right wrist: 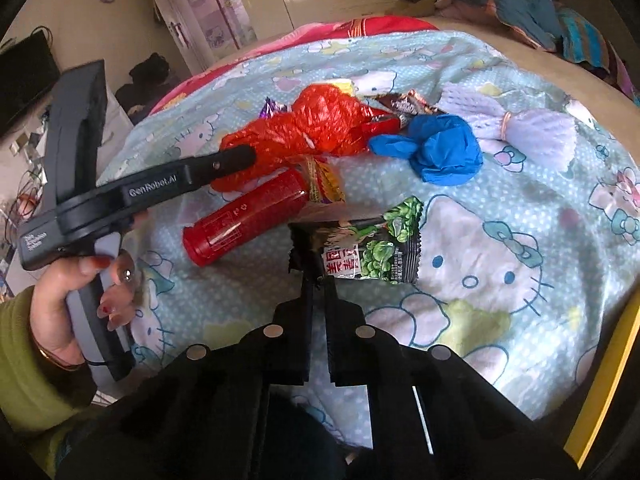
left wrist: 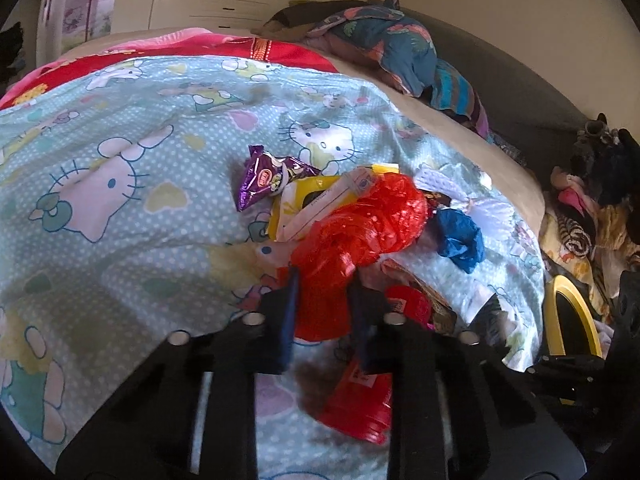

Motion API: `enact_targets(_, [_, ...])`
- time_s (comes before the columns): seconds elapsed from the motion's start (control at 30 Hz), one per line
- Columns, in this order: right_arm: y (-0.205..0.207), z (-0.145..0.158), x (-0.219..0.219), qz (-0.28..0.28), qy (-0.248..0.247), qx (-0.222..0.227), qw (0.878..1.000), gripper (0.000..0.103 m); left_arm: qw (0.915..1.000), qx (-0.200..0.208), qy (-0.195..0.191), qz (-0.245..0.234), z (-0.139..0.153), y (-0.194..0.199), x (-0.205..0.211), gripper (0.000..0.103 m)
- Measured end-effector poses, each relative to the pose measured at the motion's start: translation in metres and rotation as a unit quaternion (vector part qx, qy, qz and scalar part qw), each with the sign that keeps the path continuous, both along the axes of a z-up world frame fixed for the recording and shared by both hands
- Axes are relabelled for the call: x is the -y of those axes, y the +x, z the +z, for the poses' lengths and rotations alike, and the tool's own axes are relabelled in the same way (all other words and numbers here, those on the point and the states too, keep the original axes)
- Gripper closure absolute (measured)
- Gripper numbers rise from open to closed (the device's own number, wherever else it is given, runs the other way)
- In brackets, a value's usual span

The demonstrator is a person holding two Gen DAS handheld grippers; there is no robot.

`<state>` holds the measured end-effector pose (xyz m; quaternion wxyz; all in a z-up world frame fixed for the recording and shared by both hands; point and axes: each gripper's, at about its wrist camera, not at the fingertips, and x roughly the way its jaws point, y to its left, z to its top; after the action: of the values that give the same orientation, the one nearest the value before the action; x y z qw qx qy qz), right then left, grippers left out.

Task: Collect trash
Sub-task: 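Grasp the green snack packet with the right tool while the left tool grasps the red bag, then carry the red bag and snack packet over the bin with both tools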

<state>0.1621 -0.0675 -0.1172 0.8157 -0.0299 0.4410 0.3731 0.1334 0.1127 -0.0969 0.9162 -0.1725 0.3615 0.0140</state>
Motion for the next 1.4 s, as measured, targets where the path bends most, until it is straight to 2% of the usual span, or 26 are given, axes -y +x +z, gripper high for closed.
enact_targets(0.07, [-0.005,0.005,0.007,-0.005,0.008,0.008,1.0,0.099,1.0,0.007,-0.005,-0.002,0.003,-0.005,0.0,0.095])
enact_targets(0.23, [-0.009,0.015,0.019,-0.016,0.024,0.021,0.999,0.1,0.9994,0.031,-0.012,-0.011,0.016,-0.017,0.004,0.097])
enact_targets(0.73, [-0.015,0.045,0.043,-0.039,0.065,0.048,0.996,0.1,0.9942,0.1,-0.028,-0.028,0.071,-0.04,0.013,0.098])
enact_targets(1.07, [-0.022,0.067,0.056,-0.057,0.075,0.069,0.993,0.1,0.9921,0.114,-0.022,-0.049,0.087,-0.045,0.029,0.098])
enact_targets(1.4, [-0.026,0.083,0.089,-0.094,0.088,0.086,0.988,0.1,0.9896,0.119,-0.013,-0.08,0.094,-0.049,0.052,0.098])
